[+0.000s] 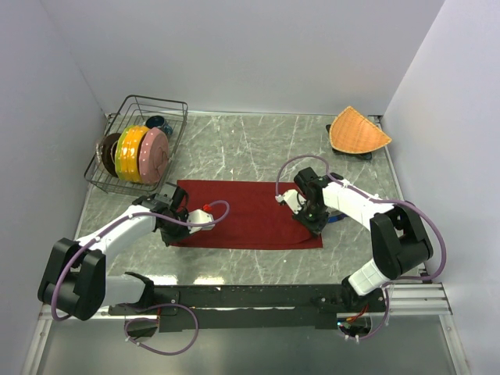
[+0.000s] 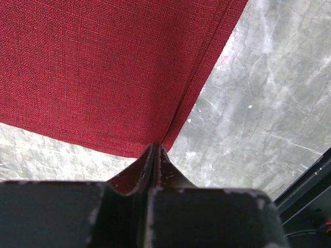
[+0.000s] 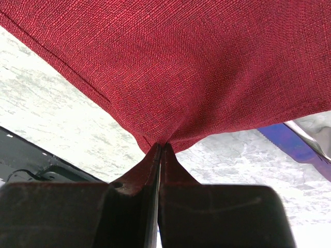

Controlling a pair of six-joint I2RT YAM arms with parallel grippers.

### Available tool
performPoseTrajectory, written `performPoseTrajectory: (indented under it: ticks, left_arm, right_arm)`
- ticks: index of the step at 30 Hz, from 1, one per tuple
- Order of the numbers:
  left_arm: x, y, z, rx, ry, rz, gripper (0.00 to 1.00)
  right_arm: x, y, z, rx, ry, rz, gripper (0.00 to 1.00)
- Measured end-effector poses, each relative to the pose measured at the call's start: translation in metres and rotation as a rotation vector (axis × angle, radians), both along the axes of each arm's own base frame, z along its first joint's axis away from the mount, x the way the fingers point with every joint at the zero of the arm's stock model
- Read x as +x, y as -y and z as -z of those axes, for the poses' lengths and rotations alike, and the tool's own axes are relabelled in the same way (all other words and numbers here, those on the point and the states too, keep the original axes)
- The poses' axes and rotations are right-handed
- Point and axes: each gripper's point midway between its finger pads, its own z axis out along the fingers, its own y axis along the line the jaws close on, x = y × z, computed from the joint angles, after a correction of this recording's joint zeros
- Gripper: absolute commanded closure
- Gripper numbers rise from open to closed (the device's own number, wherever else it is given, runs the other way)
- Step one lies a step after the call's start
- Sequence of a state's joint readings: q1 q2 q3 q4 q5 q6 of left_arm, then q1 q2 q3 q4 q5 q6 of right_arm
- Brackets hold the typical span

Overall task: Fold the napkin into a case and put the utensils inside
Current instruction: Smooth out the rectangle-folded napkin at the center of the board.

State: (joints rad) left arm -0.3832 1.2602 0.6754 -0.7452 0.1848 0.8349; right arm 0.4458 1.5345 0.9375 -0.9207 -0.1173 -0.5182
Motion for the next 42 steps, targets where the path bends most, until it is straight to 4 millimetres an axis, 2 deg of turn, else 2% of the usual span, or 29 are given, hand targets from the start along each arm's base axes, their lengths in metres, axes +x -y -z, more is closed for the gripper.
performPoseTrajectory:
  ticks: [2,3,6,10,16,19,20,28,32,39,42]
  left_arm:
    - [0.0,0.0,0.0,0.001,0.001,0.003,0.79]
    - [0.0,0.0,0.0,0.001,0.001,0.006,0.77]
    - [0.0,0.0,0.0,0.002,0.002,0.009,0.73]
    - [0.0,0.0,0.0,0.001,0.002,0.012,0.74]
    - [-0.001,0.001,0.006,0.01,-0.007,0.017,0.76]
    - [-0.001,0.0,0.009,0.017,-0.008,0.02,0.82]
    - [-0.001,0.0,0.009,0.02,-0.006,0.02,0.87]
    - [0.001,-0.001,0.009,0.025,0.004,0.022,0.99]
    - [0.0,-0.002,0.006,0.024,0.008,0.022,0.99]
    - [-0.002,-0.003,-0.015,0.017,0.044,0.043,0.99]
    - [-0.006,-0.006,-0.016,0.024,0.036,0.05,0.99]
  right_arm:
    - [0.0,0.0,0.0,0.0,-0.001,0.0,1.0]
    - [0.0,0.0,0.0,-0.001,-0.002,0.0,1.0]
    - [-0.001,0.0,-0.001,-0.002,-0.003,0.0,1.0]
    - [0.0,0.0,-0.001,-0.001,-0.003,0.0,1.0]
    - [0.0,0.0,-0.001,0.0,-0.003,0.001,1.0]
    - [0.0,0.0,-0.001,0.001,-0.005,0.001,1.0]
    - [-0.001,0.0,-0.001,0.001,-0.005,0.001,1.0]
    - [-0.001,0.0,-0.001,-0.001,-0.011,0.0,1.0]
    - [0.001,-0.001,-0.005,0.0,-0.01,0.0,1.0]
    - [0.0,-0.002,-0.011,0.003,-0.013,0.0,1.0]
    - [-0.001,-0.001,-0.011,0.002,-0.016,0.0,1.0]
